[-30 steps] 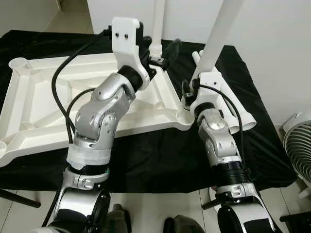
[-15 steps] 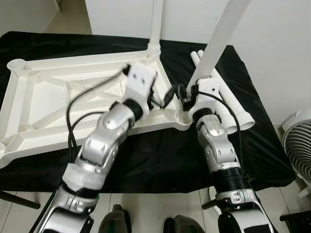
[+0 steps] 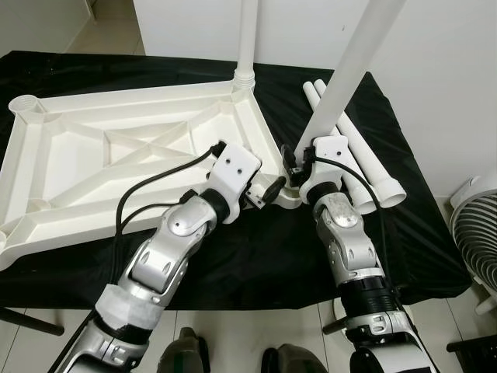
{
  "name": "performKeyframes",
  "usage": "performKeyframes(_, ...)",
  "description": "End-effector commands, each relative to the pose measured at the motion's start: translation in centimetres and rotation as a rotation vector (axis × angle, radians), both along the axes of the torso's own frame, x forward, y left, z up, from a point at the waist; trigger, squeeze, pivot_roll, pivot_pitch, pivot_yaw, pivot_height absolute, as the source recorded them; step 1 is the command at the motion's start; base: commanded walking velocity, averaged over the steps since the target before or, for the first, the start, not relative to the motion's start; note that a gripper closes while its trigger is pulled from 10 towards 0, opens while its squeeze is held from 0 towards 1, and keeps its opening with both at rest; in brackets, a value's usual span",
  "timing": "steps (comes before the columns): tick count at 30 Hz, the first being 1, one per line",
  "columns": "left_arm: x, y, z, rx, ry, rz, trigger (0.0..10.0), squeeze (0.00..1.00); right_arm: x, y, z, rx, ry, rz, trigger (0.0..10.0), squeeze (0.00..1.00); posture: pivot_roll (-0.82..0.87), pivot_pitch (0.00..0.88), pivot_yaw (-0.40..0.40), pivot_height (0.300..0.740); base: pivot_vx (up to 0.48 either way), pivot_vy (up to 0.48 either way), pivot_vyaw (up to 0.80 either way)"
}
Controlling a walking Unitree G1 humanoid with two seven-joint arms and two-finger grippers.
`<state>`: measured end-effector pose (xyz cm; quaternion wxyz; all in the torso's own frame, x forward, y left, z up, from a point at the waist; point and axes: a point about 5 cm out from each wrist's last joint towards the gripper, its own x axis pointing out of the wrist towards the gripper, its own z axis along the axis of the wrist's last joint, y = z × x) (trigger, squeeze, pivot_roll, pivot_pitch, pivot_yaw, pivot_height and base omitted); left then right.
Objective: Building children table
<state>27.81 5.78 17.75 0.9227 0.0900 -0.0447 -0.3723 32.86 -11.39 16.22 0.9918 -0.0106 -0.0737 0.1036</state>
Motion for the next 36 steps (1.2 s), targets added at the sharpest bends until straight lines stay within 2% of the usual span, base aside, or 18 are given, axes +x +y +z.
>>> performKeyframes(1, -0.2, 0.1, 0.2, -0.017, -0.011, -0.015, 10.0, 0.00, -0.2, -0.3, -0.9, 0.000, 0.032, 0.006, 10.0, 0.00, -0.02, 0.063, -0.005, 0.740, 0.000, 0.000, 0.00)
performKeyframes(3, -0.5, 0.1, -0.2, -0.045, 0.018, -0.022, 10.0, 0.00, -0.1, -0.4, -1.0, 0.015, 0.039, 0.014, 10.0, 0.00, -0.02, 0.062, -0.006, 0.740, 0.000, 0.000, 0.00)
performKeyframes(8, -0.8, 0.0, -0.5, -0.034, 0.020, -0.050, 10.0, 0.00, 0.3, -0.7, -1.0, 0.013, 0.048, 0.014, 10.0, 0.00, -0.02, 0.059, -0.007, 0.740, 0.000, 0.000, 0.00)
performKeyframes(16, -1.0, -0.1, -0.7, -0.015, 0.026, -0.048, 10.0, 0.00, 0.8, -1.5, -1.4, -0.060, 0.073, 0.019, 10.0, 0.00, -0.02, 0.059, -0.007, 0.740, 0.000, 0.000, 0.00)
performKeyframes(29, -0.7, 0.1, -0.1, -0.019, 0.003, -0.017, 10.0, 0.00, -0.6, 0.3, -1.0, -0.100, 0.081, 0.160, 10.0, 0.00, -0.02, 0.062, -0.010, 0.740, 0.000, 0.000, 0.00)
performKeyframes(36, -0.6, 0.1, 0.1, -0.021, -0.001, -0.019, 10.0, 0.00, -1.0, 0.3, -0.7, -0.116, 0.085, 0.182, 10.0, 0.00, -0.01, 0.059, -0.011, 0.740, 0.000, 0.000, 0.00)
